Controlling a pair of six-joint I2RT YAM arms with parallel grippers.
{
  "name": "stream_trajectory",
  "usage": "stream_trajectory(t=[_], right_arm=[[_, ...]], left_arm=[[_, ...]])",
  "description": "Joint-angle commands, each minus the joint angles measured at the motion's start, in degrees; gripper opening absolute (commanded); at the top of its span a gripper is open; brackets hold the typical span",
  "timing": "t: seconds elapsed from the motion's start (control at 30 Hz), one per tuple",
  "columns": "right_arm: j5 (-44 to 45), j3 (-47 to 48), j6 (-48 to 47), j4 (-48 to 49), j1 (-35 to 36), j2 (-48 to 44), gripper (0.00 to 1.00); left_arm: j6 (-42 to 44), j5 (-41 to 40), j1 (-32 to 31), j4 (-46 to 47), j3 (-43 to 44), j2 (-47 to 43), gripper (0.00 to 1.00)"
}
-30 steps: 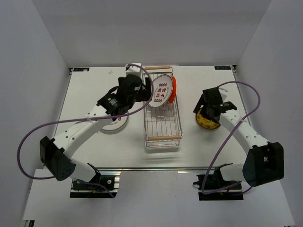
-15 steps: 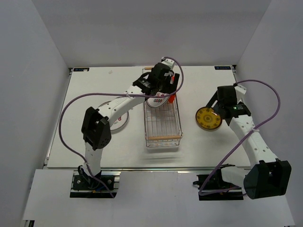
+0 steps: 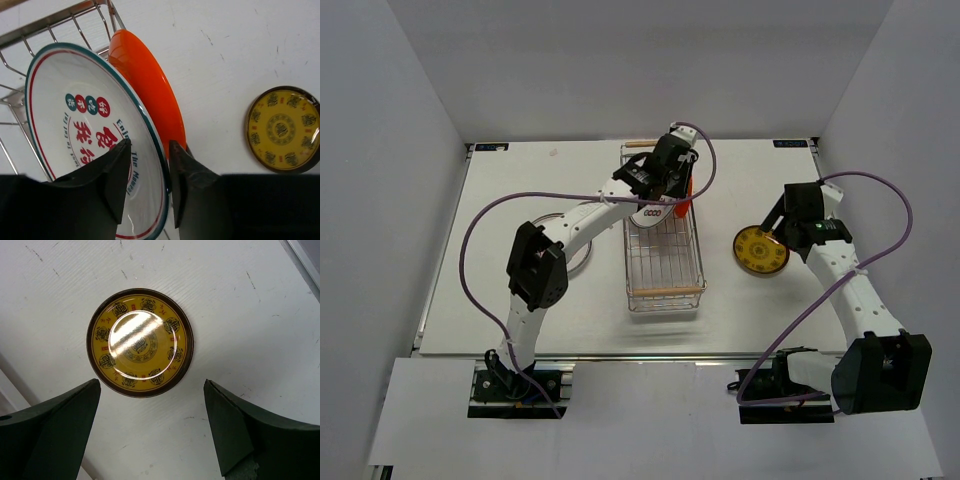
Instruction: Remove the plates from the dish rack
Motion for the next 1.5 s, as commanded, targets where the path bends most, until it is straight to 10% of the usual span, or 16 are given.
stream_trajectory(t=[0.0, 0.3, 1.0, 1.47], right_arm=[[-0.49, -0.37, -0.58, 0.33, -0.48, 0.07, 0.89], [-1.90, -0.55, -0.93, 0.51, -1.71, -0.02, 0.89], [-4.71, -0.72, -1.46, 0.95, -2.24, -0.90, 0.89], [-5.06, -1.25, -3.83, 1.21, -2.41, -0.20, 0.89]], left_arm=[[-0.53, -1.22, -0.07, 0.22, 1.71, -1.81, 0.41], [-1.76, -1.66, -0.07, 0.31, 1.01, -3.65, 0.00], [-0.27, 3.71, -0.07, 9.10, -12.08, -28.70, 0.00], [-1.23, -31.02, 2.65, -0.48, -27.01, -35.03, 0.00]])
